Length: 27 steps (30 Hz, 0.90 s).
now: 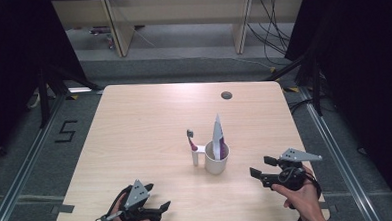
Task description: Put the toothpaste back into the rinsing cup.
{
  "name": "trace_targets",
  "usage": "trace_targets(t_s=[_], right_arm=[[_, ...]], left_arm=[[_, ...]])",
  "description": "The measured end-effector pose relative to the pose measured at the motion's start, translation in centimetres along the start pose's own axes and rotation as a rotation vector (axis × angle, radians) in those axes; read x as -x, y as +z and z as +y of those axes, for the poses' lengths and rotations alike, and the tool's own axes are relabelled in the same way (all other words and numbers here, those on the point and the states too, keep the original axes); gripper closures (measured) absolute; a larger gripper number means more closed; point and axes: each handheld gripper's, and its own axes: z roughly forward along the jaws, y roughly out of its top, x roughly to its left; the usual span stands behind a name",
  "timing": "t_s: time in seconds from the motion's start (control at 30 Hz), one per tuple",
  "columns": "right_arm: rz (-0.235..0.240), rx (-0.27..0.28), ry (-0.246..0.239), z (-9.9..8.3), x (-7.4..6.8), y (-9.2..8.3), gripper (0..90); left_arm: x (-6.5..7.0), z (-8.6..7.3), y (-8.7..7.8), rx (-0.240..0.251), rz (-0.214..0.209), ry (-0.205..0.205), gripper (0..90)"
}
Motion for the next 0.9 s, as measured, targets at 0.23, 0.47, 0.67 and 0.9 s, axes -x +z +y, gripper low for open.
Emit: trace_targets(t_s=[0.23, 0.47, 0.67, 0.9], right_arm=[[-0.015, -0.025, -0.055, -1.0, 0.0, 0.3, 22.2], [-0.010, -0.040, -0.038, -1.9, -0.3, -0.5, 20.7], [-0.005, -0.041, -0.016, -3.0, -0.7, -0.6, 20.3], [0.000, -0.062, -0.030, -3.8, -0.8, -0.9, 19.7]], left_arm=[[0.0, -0.1, -0.1, 0.004, 0.005, -0.008, 17.8], [0.1, -0.3, -0.3, 0.016, 0.012, -0.021, 17.8], [0.0, -0.5, -0.4, 0.013, 0.018, -0.018, 17.7], [0.1, -0.5, -0.4, 0.012, 0.013, -0.018, 17.8]])
